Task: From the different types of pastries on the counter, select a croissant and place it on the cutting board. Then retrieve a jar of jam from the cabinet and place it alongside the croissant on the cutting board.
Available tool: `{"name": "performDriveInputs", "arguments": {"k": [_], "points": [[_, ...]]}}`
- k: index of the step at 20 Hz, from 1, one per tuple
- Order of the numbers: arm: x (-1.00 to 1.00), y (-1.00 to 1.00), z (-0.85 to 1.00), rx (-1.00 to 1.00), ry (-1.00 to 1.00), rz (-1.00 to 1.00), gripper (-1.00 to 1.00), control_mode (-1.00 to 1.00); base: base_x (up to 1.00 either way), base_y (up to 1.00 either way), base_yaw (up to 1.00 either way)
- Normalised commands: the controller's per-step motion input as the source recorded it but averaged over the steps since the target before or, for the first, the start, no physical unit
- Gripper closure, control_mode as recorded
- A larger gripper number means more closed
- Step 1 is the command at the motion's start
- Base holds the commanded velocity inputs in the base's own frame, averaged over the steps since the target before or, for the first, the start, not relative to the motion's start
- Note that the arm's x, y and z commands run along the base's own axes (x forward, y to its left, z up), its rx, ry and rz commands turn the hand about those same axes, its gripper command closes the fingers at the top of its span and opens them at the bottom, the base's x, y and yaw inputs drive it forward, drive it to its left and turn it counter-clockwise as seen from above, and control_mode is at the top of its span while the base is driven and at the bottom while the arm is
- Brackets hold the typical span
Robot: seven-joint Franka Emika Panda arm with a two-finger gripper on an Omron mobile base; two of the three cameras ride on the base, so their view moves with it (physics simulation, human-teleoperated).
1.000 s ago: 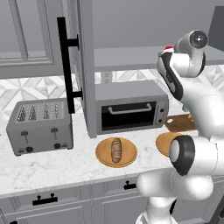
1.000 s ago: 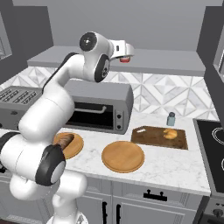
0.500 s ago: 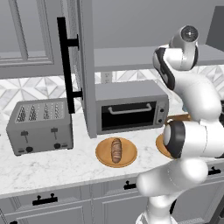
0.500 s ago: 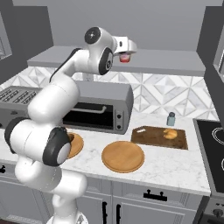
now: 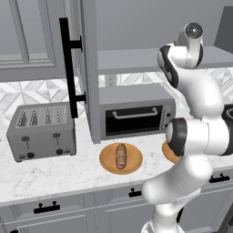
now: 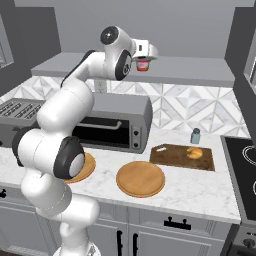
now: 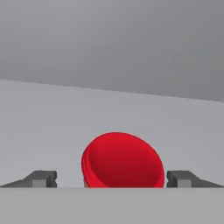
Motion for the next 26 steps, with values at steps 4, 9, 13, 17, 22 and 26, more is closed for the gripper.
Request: {"name": "performDriveInputs", "arguments": {"k": [4,9,13,17,22,26], "points": [[0.05,-0.18,0.0,0.02,0.0,-0.02,-1.0,-1.0,0.0,0.0,0.0],[0.0,-0.39,0.0,0.0,0.0,-0.11,-1.0,-1.0,0.0,0.0,0.0],[0.0,-0.05,0.0,0.0,0.0,-0.03,-1.0,-1.0,0.0,0.0,0.0],[0.0,0.0,0.0,0.0,0.09,0.0,-1.0,-1.0,0.0,0.0,0.0],[0.01,0.0,-0.12,0.01,0.08,0.0,-1.0,-1.0,0.0,0.0,0.0],[0.06,0.08,-0.23,0.0,0.0,0.01,1.0,-1.0,0.0,0.0,0.0]]}}
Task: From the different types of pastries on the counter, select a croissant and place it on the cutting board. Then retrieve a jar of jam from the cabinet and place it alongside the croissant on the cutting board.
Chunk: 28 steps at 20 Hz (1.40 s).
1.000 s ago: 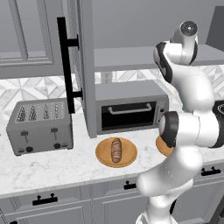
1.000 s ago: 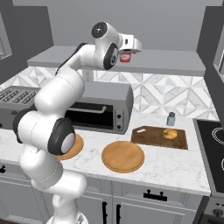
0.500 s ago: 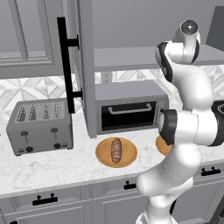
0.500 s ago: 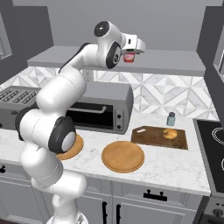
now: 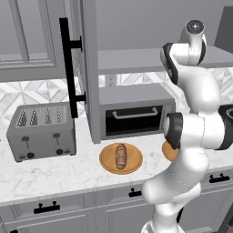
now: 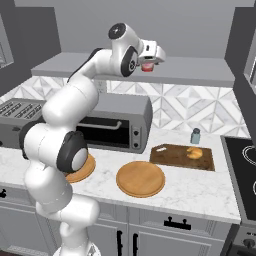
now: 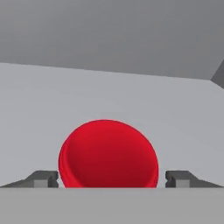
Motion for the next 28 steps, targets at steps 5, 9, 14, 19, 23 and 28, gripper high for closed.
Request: {"name": "performDriveInputs", "arguments": {"k": [5,9,14,19,23,28], "points": [[0.24,0.06,-0.39,-0.01,0.0,0.02,1.0,-1.0,0.0,0.0,0.0],[0.03,-0.06,-0.51,0.02,-0.03,0.04,1.0,-1.0,0.0,0.0,0.0],[-0.16,-0.23,-0.14,0.09,-0.05,0.01,1.0,-1.0,0.0,0.0,0.0],[-0.82,-0.24,0.01,0.04,-0.14,0.0,1.0,-1.0,0.0,0.0,0.0],[-1.0,-0.14,0.0,0.0,-0.13,0.01,1.0,-1.0,0.0,0.0,0.0],[-1.0,-0.02,0.0,-0.03,-0.06,0.09,1.0,-1.0,0.0,0.0,0.0]]}}
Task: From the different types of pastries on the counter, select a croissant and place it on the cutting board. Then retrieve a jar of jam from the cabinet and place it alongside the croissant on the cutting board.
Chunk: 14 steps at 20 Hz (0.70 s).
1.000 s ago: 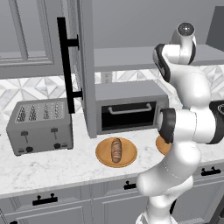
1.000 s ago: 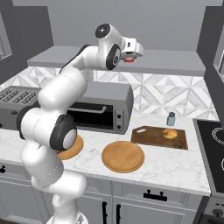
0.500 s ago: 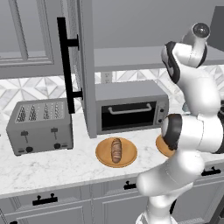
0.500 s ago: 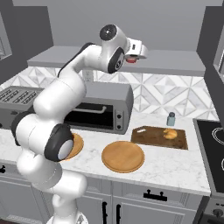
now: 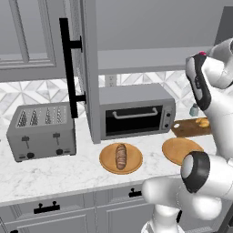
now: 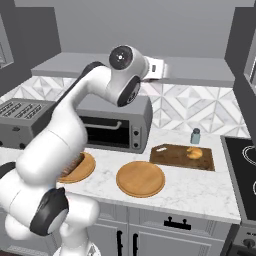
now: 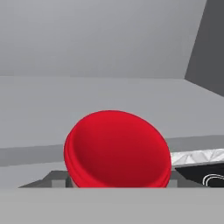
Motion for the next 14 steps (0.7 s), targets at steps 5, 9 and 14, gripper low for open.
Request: {"name": "performDriveInputs", "arguments": {"k": [5,9,14], "points": [[-1.0,0.0,-0.04,-0.17,0.0,0.13,1.0,-1.0,0.0,0.0,0.0],[-1.0,0.0,-0.17,-0.19,0.0,0.1,1.0,-1.0,0.0,0.0,0.0],[-0.97,0.0,-0.6,-0.28,0.03,0.11,1.0,-1.0,0.0,0.0,0.0]]}}
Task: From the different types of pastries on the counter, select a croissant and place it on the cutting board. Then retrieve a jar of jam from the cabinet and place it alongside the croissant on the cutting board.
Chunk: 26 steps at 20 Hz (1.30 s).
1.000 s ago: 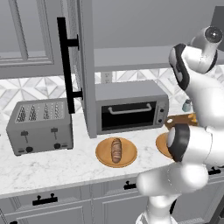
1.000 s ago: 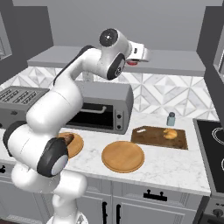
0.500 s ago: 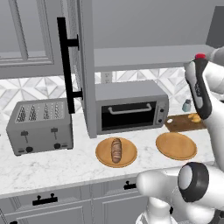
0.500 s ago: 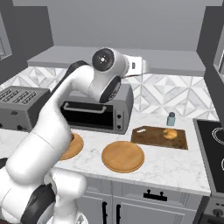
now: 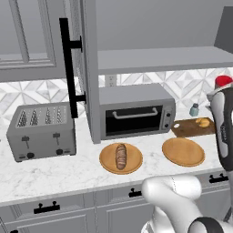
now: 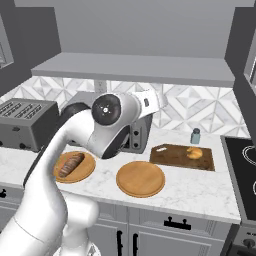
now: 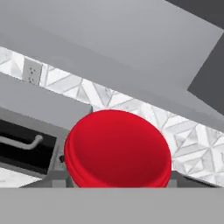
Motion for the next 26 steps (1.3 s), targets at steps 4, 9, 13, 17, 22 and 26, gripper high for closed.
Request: {"name": "performDriveInputs", "arguments": {"k": [4,9,13,17,22,26], "points": [[-0.82,0.0,-0.78,-0.36,0.15,0.1,1.0,-1.0,0.0,0.0,0.0],[-0.48,0.0,-0.59,-0.28,0.33,0.02,1.0,-1.0,0.0,0.0,0.0],[0.0,0.0,-0.05,-0.04,0.43,0.0,1.0,-1.0,0.0,0.0,0.0],[0.0,-0.04,0.0,0.0,0.26,0.0,1.0,-1.0,0.0,0.0,0.0],[0.14,-0.23,-0.24,0.06,0.03,0.0,1.0,-1.0,0.0,0.0,0.0],[0.29,-0.09,-0.32,0.06,0.0,0.0,1.0,-1.0,0.0,0.0,0.0]]}}
